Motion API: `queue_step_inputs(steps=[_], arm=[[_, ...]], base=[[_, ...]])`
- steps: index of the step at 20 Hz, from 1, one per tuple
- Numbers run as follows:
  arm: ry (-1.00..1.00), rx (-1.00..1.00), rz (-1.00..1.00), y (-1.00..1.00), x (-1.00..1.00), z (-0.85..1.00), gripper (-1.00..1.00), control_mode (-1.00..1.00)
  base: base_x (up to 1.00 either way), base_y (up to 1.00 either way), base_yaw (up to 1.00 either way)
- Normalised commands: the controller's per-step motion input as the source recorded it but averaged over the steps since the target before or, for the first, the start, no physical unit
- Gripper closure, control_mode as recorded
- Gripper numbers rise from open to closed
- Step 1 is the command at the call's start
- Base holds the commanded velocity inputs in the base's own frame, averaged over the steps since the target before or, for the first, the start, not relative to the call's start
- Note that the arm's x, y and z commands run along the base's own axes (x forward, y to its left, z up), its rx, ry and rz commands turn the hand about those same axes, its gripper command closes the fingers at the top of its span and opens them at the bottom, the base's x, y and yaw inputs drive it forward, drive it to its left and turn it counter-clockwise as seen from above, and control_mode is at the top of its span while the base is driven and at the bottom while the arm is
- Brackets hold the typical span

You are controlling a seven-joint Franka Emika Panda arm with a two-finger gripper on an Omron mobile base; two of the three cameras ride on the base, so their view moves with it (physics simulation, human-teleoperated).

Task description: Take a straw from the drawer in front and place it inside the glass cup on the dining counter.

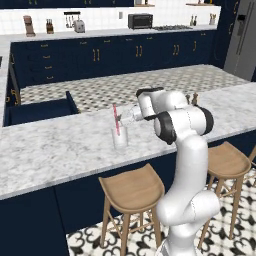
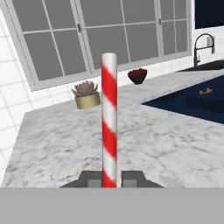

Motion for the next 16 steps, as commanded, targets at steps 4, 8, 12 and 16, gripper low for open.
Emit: queue_step_inputs(steps=[4, 8, 12, 16], arm=[[0.0, 0.0, 0.0, 0.0, 0.22, -0.32, 1.0, -1.0], [0.0, 0.0, 0.0, 0.01, -0.58, -0.19, 1.0, -1.0], [0.0, 0.0, 0.0, 0.11, -0.59, -0.12, 1.0, -1.0], [0.0, 0.0, 0.0, 0.28, -0.49, -0.11, 1.0, -1.0]], base=[[0.0, 0.0, 0.0], [0.0, 0.0, 0.0], [0.0, 0.0, 0.0], [0.0, 0.0, 0.0]])
